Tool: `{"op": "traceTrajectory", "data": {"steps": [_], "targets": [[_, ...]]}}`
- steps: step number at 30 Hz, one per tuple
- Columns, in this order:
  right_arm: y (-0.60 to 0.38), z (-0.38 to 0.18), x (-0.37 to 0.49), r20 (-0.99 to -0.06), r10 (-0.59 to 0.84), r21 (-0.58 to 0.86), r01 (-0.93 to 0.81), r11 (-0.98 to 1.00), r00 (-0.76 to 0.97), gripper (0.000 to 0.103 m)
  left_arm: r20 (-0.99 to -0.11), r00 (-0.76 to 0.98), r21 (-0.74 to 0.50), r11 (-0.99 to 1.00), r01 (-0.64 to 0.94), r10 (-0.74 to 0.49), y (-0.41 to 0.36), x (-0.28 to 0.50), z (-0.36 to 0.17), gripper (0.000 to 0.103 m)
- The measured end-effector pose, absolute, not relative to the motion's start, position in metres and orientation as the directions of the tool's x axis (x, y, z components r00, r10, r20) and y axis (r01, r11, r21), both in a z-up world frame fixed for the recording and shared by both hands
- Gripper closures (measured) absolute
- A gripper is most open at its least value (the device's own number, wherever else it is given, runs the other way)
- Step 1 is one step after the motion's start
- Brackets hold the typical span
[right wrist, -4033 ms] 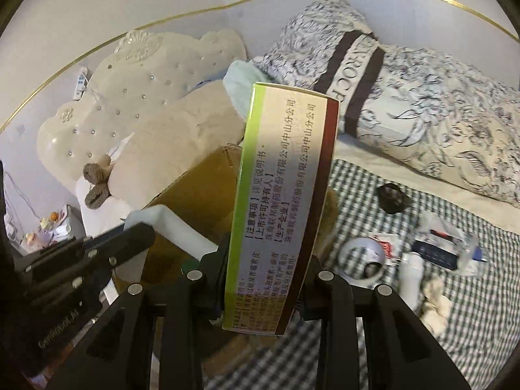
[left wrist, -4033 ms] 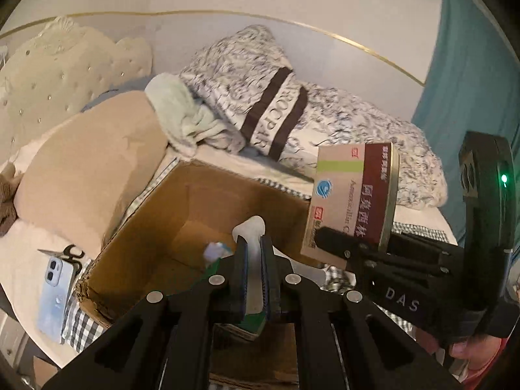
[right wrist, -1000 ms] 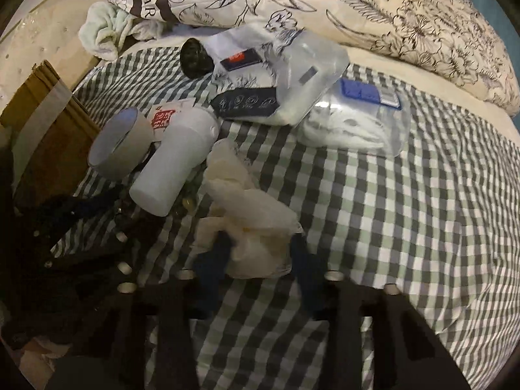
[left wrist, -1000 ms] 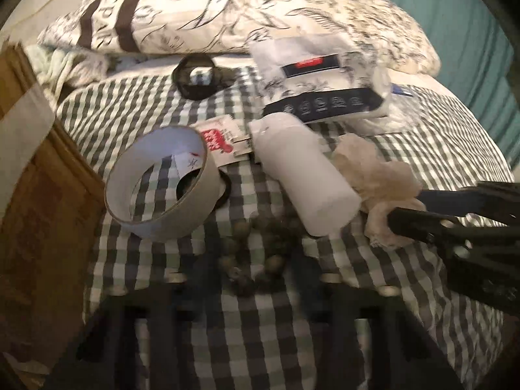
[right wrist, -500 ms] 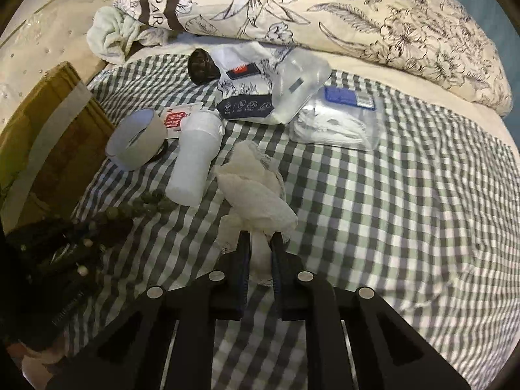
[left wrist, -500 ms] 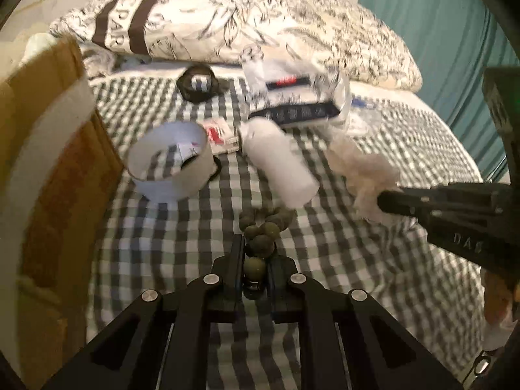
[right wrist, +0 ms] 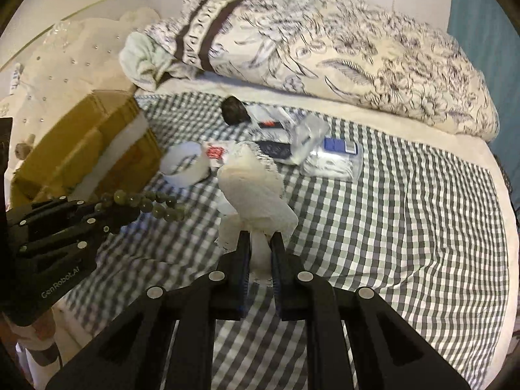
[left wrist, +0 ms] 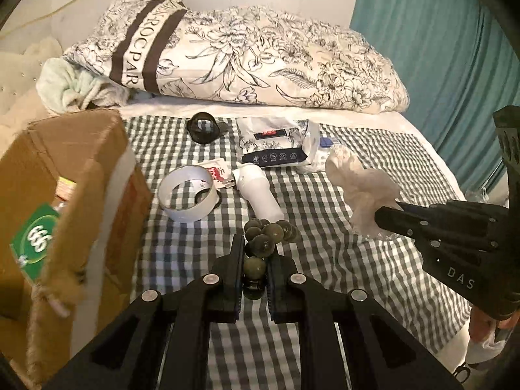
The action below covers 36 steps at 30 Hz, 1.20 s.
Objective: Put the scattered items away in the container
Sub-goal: 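Carry bracelet and lace cloth into the cardboard box and open both tools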
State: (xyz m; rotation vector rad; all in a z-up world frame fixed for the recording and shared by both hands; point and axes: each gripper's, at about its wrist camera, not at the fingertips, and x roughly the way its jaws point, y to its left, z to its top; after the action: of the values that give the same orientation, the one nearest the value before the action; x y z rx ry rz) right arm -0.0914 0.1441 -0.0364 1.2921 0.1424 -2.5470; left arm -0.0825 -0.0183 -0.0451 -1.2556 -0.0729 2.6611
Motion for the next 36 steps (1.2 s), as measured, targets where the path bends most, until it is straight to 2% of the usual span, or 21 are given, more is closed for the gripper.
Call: {"op": "traceTrajectory", "data": {"steps": [19, 29, 36], "targets": [[0.059, 0.06, 0.006, -0.667, -0.322, 0.001, 0.432, -0.902, -0.672, 0.091, -0.65, -0.746, -0.142, -0.987, -0.072, 0.148, -0.101, -0.001, 0.055, 0.092], [-0.006, 0.063, -0.008, -0.669, -0.405, -0.002, 0.545, -0.838, -0.623, 0.091, -0.653, -0.754, -0.142, -0.989, 0.036, 0.066, -0.16, -0.001, 0.054, 0.092], [-0.053, 0.045, -0.05, -0.695, -0.467, 0.06, 0.604, -0.795, -0.546, 0.091, -0.696, -0.718, -0.147, -0.979, 0.139, 0.002, -0.206, -0.024, 0.029, 0.092]]}}
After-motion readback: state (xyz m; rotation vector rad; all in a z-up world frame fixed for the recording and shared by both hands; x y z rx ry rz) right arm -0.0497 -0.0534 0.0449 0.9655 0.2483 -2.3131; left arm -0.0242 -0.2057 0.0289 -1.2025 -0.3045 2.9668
